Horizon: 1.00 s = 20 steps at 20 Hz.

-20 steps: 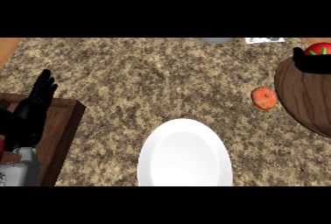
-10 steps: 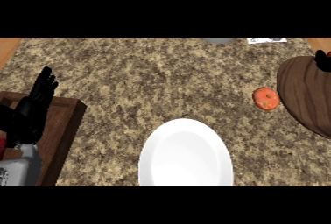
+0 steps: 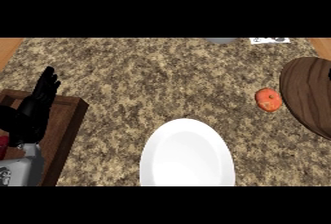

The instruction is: Pick the tomato from the plate and place it in the bowl

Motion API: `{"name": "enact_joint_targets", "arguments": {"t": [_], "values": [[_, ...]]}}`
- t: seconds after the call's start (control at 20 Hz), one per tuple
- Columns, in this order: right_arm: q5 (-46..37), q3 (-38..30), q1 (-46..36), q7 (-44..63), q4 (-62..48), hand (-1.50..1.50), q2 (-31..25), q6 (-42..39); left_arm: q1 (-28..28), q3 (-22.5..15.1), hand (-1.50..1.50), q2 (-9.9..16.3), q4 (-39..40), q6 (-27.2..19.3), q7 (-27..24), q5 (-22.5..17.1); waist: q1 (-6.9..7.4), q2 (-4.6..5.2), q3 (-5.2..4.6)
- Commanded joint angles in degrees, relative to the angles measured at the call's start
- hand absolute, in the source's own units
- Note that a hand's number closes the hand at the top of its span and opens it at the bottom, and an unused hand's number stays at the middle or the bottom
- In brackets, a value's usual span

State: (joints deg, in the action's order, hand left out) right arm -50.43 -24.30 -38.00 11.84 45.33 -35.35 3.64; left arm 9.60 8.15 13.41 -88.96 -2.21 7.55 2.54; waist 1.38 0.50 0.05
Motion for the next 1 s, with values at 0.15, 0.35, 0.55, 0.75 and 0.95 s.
{"name": "enact_joint_targets", "arguments": {"t": [0.15, 0.35, 0.55, 0.75, 0.95], "values": [[2.12, -2.69, -5.35, -7.68, -18.86, -1.5, -5.24, -2.8, 0.16, 0.09, 0.0, 0.53, -0.62, 1.48, 0.68, -0.65, 0.72, 0.23, 0.09], [9.59, -8.37, -3.42, -17.72, -18.93, -1.5, -4.61, -2.74, -1.8, -0.19, 0.0, -0.84, -0.37, 0.39, -1.21, 0.1, 0.07, 0.02, 0.13], [20.27, -18.79, -5.38, -20.08, -17.42, -1.5, -3.64, -1.02, -0.58, 1.36, 0.0, 0.96, 0.39, 1.07, -0.47, -0.55, -0.95, -0.26, 0.24], [29.39, -27.1, -5.35, -23.68, -17.25, -1.5, -6.85, -5.24, -1.61, 0.5, 0.0, -0.21, 0.16, -0.19, -0.86, 0.71, -1.86, -0.49, 0.16], [33.64, -30.7, 0.12, -25.44, -20.03, -1.5, -11.67, -10.48, -0.34, -0.44, 0.0, -1.45, -0.42, -1.83, 1.08, 1.86, -1.64, -0.39, 0.05]]}}
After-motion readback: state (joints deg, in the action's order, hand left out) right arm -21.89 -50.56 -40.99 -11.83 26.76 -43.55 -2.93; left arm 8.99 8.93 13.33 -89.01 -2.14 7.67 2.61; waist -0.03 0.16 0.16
